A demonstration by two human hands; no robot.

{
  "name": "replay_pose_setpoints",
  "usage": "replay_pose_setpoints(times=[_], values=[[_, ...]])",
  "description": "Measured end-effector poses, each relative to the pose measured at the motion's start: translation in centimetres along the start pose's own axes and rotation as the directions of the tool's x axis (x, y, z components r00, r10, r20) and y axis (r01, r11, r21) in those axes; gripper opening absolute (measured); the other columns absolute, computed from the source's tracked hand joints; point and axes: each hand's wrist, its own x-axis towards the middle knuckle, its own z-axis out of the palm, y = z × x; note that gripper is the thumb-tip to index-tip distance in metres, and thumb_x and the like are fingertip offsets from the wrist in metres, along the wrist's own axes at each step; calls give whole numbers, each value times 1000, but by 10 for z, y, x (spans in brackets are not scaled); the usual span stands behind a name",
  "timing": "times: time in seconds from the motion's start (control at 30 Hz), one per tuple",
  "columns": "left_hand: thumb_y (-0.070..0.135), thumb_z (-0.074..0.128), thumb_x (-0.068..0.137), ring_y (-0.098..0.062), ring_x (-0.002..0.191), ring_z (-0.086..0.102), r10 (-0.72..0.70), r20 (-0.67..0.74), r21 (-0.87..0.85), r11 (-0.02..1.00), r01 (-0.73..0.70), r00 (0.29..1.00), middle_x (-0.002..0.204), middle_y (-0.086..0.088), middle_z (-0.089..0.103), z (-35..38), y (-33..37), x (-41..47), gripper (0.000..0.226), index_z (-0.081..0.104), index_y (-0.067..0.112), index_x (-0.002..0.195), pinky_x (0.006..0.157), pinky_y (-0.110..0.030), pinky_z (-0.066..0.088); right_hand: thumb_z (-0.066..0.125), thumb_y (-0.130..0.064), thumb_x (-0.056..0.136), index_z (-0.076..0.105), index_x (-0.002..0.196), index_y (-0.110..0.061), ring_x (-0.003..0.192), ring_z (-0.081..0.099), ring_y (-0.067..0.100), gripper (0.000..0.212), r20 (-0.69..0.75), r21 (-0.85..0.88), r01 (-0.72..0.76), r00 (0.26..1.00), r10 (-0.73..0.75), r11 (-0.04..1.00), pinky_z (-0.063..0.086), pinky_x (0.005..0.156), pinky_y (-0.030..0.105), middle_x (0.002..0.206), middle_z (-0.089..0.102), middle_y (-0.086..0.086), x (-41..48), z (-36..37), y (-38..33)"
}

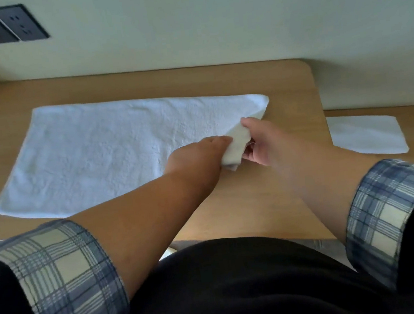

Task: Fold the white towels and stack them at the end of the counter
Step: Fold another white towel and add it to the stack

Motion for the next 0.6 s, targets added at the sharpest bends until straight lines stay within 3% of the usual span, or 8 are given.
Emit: replay_pose_setpoints(times=[0.13,0.27,0.37,0.4,0.5,0.6], values=[[22,53,94,-16,108,60,19,-58,-53,998,-22,998,144,17,44,-12,-16,-20,59,29,45,143,74,-32,46,57,-34,95,60,108,-19,83,71,17,20,-40,-4,31,999,-32,999,59,58,32,99,70,1,20,12,-25],[30,54,95,-15,112,59,17,-107,-79,997,-25,994,147,21,41,-15,-41,-38,58,28,48,143,76,-31,47,57,-26,93,62,120,-20,91,71,19,28,-196,43,96,977,-86,994,59,65,32,109,72,0,38,26,-38],[33,52,95,-13,114,57,4,-124,-135,991,-21,992,141,19,48,-15,-64,-52,51,36,46,143,75,-28,43,53,-31,89,58,129,-16,101,68,27,44,-259,-81,197,942,-211,977,57,79,36,121,68,6,35,58,-39],[32,53,94,-13,113,55,14,-136,-157,987,-36,991,137,17,50,-15,-73,-58,49,42,44,140,71,-26,40,51,-34,89,57,132,-16,104,67,28,47,-256,-136,245,927,-273,960,56,79,35,122,67,7,30,72,-38],[35,57,89,-13,97,54,5,-179,-219,975,-44,984,119,13,51,-22,-107,-77,33,58,39,121,55,-19,30,51,-40,89,61,121,-26,86,65,17,37,-249,-228,400,857,-451,888,43,59,26,96,65,-7,8,127,-31],[44,51,89,-15,78,57,-47,-166,-292,956,-4,985,107,14,54,-32,-144,-96,24,54,36,111,57,-25,41,53,-41,89,58,118,-24,85,62,12,34,-223,-242,511,798,-560,825,39,61,26,95,64,-9,-6,183,-27]])
